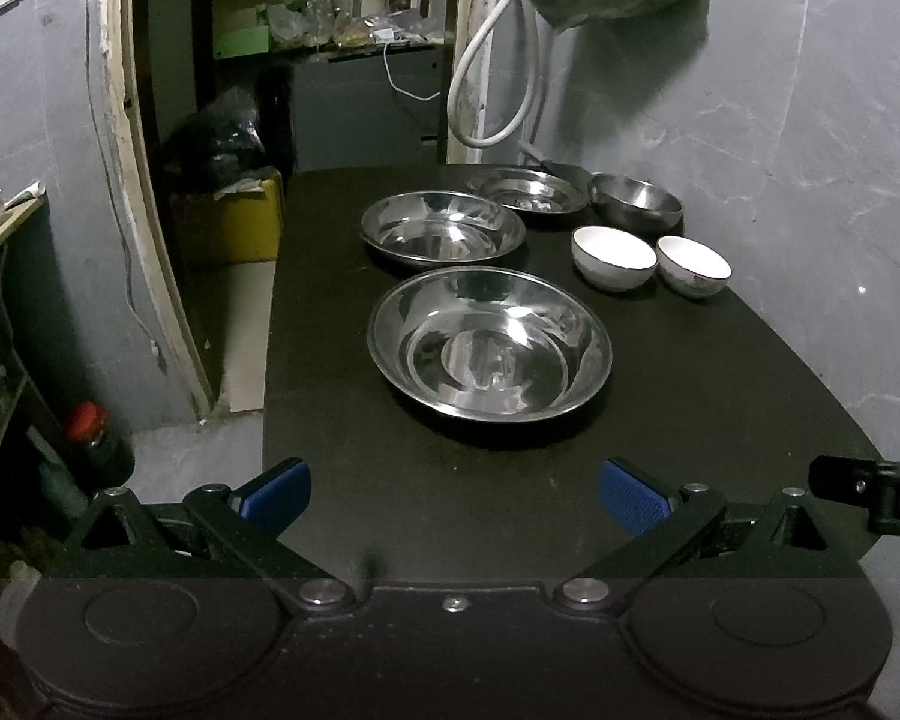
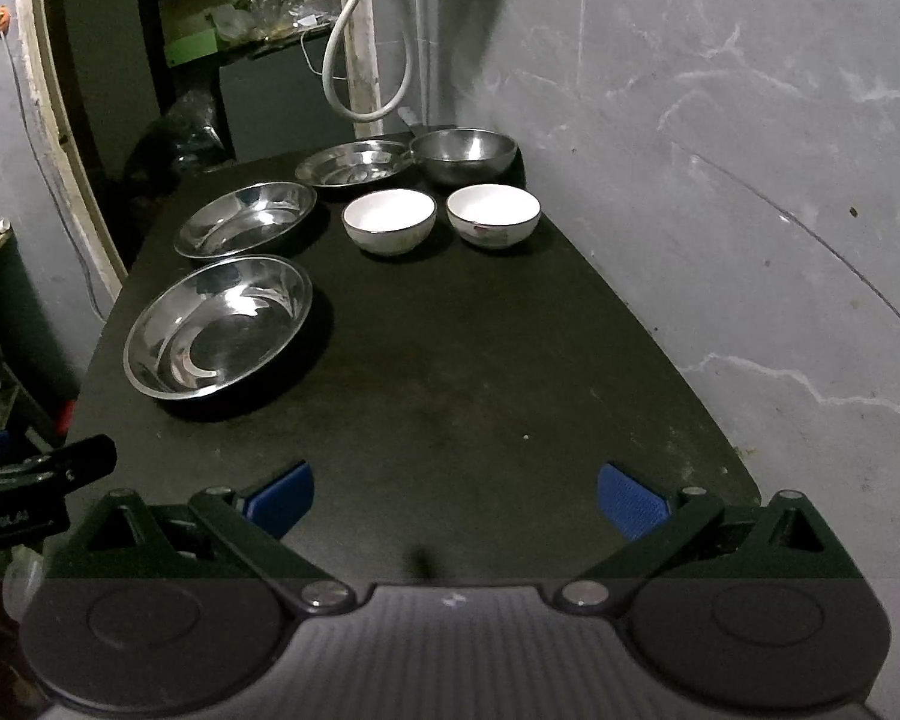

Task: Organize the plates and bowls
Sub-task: 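Move the left gripper toward the large steel basin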

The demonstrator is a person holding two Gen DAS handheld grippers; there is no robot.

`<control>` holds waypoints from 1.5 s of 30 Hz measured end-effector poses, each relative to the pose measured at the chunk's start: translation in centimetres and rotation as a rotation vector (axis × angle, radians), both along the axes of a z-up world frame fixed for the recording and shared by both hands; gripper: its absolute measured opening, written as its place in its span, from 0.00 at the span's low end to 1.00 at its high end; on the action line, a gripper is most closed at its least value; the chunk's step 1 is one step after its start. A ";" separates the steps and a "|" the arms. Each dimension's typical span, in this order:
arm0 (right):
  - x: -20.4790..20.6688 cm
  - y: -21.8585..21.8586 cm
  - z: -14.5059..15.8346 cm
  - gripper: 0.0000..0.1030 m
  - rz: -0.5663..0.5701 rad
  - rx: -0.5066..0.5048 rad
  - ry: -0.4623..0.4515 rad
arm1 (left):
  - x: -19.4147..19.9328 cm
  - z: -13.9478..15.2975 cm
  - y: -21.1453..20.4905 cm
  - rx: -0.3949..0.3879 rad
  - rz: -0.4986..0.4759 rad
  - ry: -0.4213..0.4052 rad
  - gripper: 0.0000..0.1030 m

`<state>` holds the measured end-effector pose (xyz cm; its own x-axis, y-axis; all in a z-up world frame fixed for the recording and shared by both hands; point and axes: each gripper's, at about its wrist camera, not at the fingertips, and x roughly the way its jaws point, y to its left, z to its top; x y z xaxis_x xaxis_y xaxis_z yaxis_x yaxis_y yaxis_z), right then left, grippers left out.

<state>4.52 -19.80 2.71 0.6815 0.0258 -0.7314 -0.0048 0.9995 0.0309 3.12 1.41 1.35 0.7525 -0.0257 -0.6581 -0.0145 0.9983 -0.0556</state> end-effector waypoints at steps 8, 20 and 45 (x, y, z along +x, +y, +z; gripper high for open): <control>1.8 0.0 0.3 1.00 0.013 0.002 0.030 | 2.0 0.8 0.3 -0.012 0.014 0.040 0.99; 7.2 -0.7 0.2 1.00 0.067 0.000 0.050 | 6.0 1.4 -0.8 -0.018 0.027 0.063 0.99; 14.8 -0.6 0.8 1.00 0.337 0.191 -0.139 | 15.8 4.0 2.3 -0.034 0.284 0.096 0.99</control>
<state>19.33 -20.37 3.47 0.7037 0.3908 -0.5934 -0.3478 0.9177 0.1919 18.87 3.70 5.30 0.6673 0.1534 -0.7288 -0.2995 0.9512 -0.0740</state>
